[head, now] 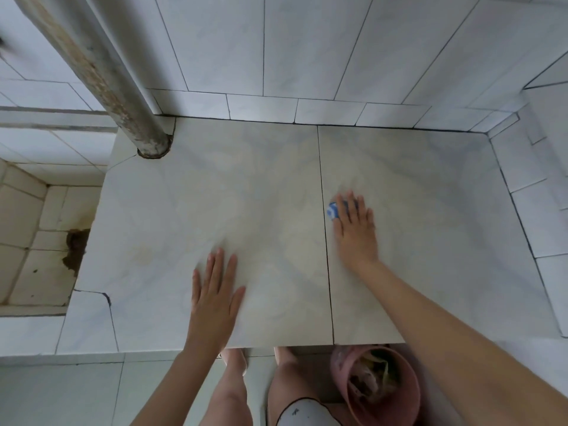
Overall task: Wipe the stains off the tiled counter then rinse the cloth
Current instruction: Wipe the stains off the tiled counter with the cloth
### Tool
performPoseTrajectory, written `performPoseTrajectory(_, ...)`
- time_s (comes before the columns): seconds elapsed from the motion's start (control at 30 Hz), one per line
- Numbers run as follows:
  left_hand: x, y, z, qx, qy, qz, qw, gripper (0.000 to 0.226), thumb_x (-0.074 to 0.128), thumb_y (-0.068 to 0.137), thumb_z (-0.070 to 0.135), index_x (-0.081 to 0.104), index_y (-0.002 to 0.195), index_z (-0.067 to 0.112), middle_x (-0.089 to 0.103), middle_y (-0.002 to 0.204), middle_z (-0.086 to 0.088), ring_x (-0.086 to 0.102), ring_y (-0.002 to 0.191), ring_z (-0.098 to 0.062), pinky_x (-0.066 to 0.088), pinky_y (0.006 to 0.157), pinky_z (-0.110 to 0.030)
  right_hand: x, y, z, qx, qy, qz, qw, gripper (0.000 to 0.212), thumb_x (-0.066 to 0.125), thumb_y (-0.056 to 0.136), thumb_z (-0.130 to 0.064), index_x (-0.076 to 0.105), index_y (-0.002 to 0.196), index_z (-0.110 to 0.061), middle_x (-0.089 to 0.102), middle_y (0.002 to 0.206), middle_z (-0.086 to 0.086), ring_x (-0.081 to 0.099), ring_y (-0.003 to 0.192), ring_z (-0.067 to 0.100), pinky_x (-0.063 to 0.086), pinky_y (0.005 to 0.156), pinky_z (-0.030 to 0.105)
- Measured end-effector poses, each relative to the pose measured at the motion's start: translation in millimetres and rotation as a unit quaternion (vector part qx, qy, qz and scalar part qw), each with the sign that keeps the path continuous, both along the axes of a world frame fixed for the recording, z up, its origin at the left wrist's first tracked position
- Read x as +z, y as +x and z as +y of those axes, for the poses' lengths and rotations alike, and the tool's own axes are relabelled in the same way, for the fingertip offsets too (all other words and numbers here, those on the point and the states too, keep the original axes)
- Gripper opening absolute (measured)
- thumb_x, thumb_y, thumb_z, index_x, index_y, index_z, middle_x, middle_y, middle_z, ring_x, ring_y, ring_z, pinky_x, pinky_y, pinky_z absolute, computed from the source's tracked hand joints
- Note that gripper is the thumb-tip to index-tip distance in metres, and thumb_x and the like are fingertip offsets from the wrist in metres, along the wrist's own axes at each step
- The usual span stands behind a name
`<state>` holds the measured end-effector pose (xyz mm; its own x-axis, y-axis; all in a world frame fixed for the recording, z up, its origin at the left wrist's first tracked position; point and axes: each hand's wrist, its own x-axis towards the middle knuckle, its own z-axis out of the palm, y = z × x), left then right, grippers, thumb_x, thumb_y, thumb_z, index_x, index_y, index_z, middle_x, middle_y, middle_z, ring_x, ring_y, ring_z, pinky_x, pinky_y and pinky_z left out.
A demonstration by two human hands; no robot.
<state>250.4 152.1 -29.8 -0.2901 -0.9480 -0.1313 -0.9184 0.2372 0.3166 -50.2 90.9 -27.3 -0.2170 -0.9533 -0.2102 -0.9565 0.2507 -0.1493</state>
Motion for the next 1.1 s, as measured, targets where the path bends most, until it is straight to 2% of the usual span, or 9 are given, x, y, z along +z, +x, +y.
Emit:
performPoseTrajectory(0.1, 0.3, 2.6, -0.5, -0.001, 0.001, 0.012, 1.000, 0.060, 0.011, 0.097, 0.050, 0.015, 0.150, 0.022, 0.008, 0.158, -0.002, -0.002, 0.145, -0.014, -0.004, 0.117, -0.036, -3.4, 46.3, 33.1, 0.069, -0.047, 0.000, 0.997, 0.055, 0.020, 0.092, -0.030, 0.030, 0.145, -0.016, 0.029, 0.152, 0.008, 0.029, 0.139, 0.030, 0.012, 0.113, 0.040)
performPoseTrajectory(0.3, 0.7, 15.8, 1.8, -0.013, -0.006, -0.016, 1.000, 0.059, 0.009, 0.099, 0.045, 0.026, 0.147, 0.016, 0.022, 0.155, -0.007, 0.001, 0.145, -0.011, 0.006, 0.116, -0.036, 4.0, 152.8, 118.9, 0.161, -0.063, -0.049, 0.984, 0.053, 0.026, 0.096, -0.028, 0.022, 0.148, -0.022, 0.020, 0.156, 0.003, 0.017, 0.144, 0.024, 0.016, 0.112, 0.042)
performPoseTrajectory(0.37, 0.4, 23.9, 7.4, -0.009, -0.005, -0.027, 1.000, 0.058, 0.011, 0.099, 0.043, 0.025, 0.147, 0.016, 0.021, 0.155, -0.007, 0.002, 0.145, -0.013, 0.008, 0.116, -0.038, 4.8, 168.2, 133.9, 0.176, -0.062, -0.043, 0.982, 0.051, 0.021, 0.099, -0.029, 0.019, 0.149, -0.022, 0.018, 0.157, 0.002, 0.016, 0.144, 0.023, 0.016, 0.112, 0.041)
performPoseTrajectory(0.47, 1.7, 32.6, 16.4, -0.001, 0.000, -0.029, 1.000, 0.058, 0.010, 0.098, 0.044, 0.021, 0.149, 0.018, 0.017, 0.156, -0.006, 0.002, 0.145, -0.014, 0.004, 0.116, -0.036, 3.8, 163.6, 140.0, 0.178, -0.062, -0.049, 0.981, 0.051, 0.029, 0.097, -0.030, 0.025, 0.147, -0.023, 0.021, 0.155, 0.000, 0.021, 0.143, 0.021, 0.020, 0.112, 0.040)
performPoseTrajectory(0.6, 4.0, 31.2, 21.1, 0.012, 0.009, -0.013, 1.000, 0.057, 0.018, 0.096, 0.041, 0.018, 0.149, 0.021, 0.014, 0.157, -0.003, -0.002, 0.145, -0.011, -0.002, 0.116, -0.032, -3.9, 116.9, 147.6, 0.087, -0.052, -0.044, 0.994, 0.050, 0.026, 0.097, -0.031, 0.023, 0.147, -0.026, 0.022, 0.155, -0.001, 0.016, 0.144, 0.018, 0.018, 0.113, 0.039)
performPoseTrajectory(0.73, 3.3, 29.5, 21.5, 0.014, 0.012, -0.005, 1.000, 0.058, 0.019, 0.095, 0.039, 0.016, 0.149, 0.020, 0.010, 0.157, -0.003, -0.007, 0.144, -0.008, -0.006, 0.116, -0.031, -7.6, 48.3, 162.7, -0.034, -0.029, 0.016, 0.999, 0.052, 0.006, 0.101, -0.036, 0.008, 0.150, -0.019, 0.005, 0.157, 0.006, 0.001, 0.145, 0.022, 0.007, 0.116, 0.040)
performPoseTrajectory(0.87, 3.5, 34.9, 20.7, 0.002, 0.009, -0.010, 1.000, 0.058, 0.015, 0.096, 0.042, 0.018, 0.149, 0.020, 0.010, 0.157, -0.002, -0.005, 0.144, -0.009, -0.003, 0.116, -0.031, -4.0, 49.9, 164.1, -0.139, -0.029, 0.011, 0.990, 0.054, 0.001, 0.100, -0.036, 0.006, 0.150, -0.017, 0.002, 0.158, 0.008, -0.001, 0.145, 0.023, 0.000, 0.116, 0.039)
performPoseTrajectory(0.97, 4.7, 44.1, 22.8, 0.003, 0.010, -0.013, 1.000, 0.059, 0.014, 0.096, 0.046, 0.019, 0.149, 0.021, 0.013, 0.157, -0.002, 0.001, 0.145, -0.013, -0.002, 0.116, -0.030, -1.9, 95.3, 159.8, -0.094, -0.032, 0.002, 0.995, 0.051, 0.009, 0.101, -0.032, 0.018, 0.149, -0.015, 0.014, 0.156, 0.011, 0.011, 0.143, 0.027, 0.009, 0.114, 0.043)
performPoseTrajectory(1.1, 8.0, 61.0, 30.1, 0.014, 0.015, -0.027, 0.999, 0.062, 0.009, 0.097, 0.050, 0.021, 0.149, 0.019, 0.017, 0.156, -0.004, 0.006, 0.145, -0.016, -0.001, 0.116, -0.028, 0.7, 166.9, 159.3, 0.021, -0.036, -0.042, 0.998, 0.055, 0.026, 0.095, -0.031, 0.020, 0.149, -0.020, 0.016, 0.156, 0.007, 0.013, 0.144, 0.027, 0.010, 0.114, 0.042)
